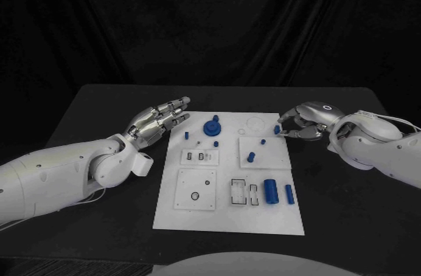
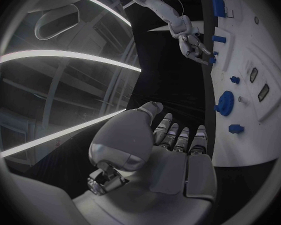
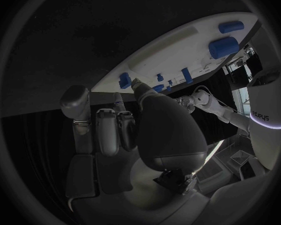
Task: Assemble the parts on the task board
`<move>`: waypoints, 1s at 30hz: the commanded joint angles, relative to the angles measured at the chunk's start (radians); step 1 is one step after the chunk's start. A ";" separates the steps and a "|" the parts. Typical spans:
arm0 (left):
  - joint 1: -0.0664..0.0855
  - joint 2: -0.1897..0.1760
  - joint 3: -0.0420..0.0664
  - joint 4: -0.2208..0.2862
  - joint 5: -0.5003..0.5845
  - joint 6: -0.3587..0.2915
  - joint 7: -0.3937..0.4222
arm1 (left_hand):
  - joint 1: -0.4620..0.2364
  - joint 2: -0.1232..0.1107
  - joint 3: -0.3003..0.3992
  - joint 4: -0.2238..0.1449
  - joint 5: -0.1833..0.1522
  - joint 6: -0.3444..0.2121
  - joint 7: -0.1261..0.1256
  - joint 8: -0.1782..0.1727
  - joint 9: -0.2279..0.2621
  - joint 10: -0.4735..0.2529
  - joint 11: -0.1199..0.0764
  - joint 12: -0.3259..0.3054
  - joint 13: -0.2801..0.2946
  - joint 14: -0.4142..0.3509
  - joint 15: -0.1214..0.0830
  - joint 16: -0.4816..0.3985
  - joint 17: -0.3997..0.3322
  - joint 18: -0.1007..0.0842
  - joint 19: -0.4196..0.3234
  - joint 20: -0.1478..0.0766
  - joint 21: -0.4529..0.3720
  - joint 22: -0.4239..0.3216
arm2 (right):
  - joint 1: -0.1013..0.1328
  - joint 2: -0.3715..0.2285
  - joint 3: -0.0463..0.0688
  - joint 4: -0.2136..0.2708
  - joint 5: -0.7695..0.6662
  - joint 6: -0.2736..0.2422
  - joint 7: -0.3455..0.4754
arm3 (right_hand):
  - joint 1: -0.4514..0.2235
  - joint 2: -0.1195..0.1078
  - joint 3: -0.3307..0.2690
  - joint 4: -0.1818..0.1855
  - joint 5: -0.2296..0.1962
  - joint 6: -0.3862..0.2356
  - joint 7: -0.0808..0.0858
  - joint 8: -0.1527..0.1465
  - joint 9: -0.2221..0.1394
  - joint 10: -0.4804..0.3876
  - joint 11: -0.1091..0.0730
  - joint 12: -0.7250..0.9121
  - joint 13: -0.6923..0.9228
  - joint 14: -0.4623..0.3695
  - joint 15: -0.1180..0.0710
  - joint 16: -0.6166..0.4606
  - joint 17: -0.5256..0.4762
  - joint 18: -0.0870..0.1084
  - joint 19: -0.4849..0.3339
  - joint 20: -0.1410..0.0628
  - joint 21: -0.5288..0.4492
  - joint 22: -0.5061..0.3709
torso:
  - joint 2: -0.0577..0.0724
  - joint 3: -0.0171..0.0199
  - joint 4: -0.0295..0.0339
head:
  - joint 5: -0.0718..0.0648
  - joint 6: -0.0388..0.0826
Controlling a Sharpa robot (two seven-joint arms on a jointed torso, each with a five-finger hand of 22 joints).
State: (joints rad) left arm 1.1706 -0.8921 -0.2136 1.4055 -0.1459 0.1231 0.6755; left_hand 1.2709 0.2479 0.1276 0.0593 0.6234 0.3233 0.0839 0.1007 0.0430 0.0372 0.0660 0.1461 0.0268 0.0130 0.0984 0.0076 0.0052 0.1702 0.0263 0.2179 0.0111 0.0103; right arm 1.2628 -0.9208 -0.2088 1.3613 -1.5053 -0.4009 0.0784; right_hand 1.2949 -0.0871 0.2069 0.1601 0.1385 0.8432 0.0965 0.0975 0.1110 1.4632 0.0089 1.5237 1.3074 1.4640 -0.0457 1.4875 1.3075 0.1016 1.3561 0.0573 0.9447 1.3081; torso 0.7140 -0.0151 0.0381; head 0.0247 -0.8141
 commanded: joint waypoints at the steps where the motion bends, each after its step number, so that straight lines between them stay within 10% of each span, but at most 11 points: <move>1: -0.002 0.001 0.001 0.001 0.001 0.012 0.118 | -0.003 -0.002 0.005 0.001 0.006 -0.004 0.001 -0.004 -0.001 -0.006 0.001 -0.005 -0.002 0.001 0.007 0.004 0.001 0.011 0.001 0.002 0.005 0.001 | -0.005 0.008 0.000 -0.008 0.000 -0.009 0.005 | 0.012 -0.003 -0.006 0.001 -0.003 -0.009 0.001 -0.005 -0.002 0.053 -0.002 0.000 0.223 0.072 -0.006 -0.006 0.188 0.009 0.000 0.003 -0.003 0.115 | 0.000 0.0003 -0.0022 | 0.006 -0.002; 30: -0.004 -0.004 0.001 0.002 0.001 0.030 0.102 | -0.004 -0.001 0.007 0.001 0.006 -0.007 0.000 -0.005 -0.001 -0.007 0.001 -0.007 -0.002 0.001 0.008 0.003 0.001 0.010 0.001 0.003 0.005 0.001 | -0.016 0.043 0.000 -0.047 0.000 -0.010 0.005 | 0.032 -0.002 -0.011 0.000 0.027 0.020 0.008 0.011 0.011 0.053 0.005 0.000 0.222 0.070 -0.001 -0.013 0.184 0.010 -0.003 0.007 -0.018 0.113 | 0.000 -0.0007 -0.0001 | 0.008 -0.006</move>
State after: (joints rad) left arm 1.1681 -0.8966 -0.2138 1.4047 -0.1459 0.1377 0.6759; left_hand 1.2709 0.2479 0.1275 0.0593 0.6234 0.3233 0.0840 0.1007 0.0431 0.0372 0.0659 0.1421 0.0259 0.0130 0.0984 0.0075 0.0052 0.1702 0.0262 0.2179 0.0111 0.0102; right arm 1.2493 -0.8781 -0.2088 1.3153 -1.5043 -0.4006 0.0803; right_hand 1.3162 -0.0892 0.2013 0.1598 0.1620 0.8562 0.1058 0.1030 0.1213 1.4632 0.0089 1.5231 1.3081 1.4641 -0.0457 1.4791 1.3074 0.1017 1.3561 0.0573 0.9292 1.3078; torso 0.7142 -0.0153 0.0374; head 0.0337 -0.8181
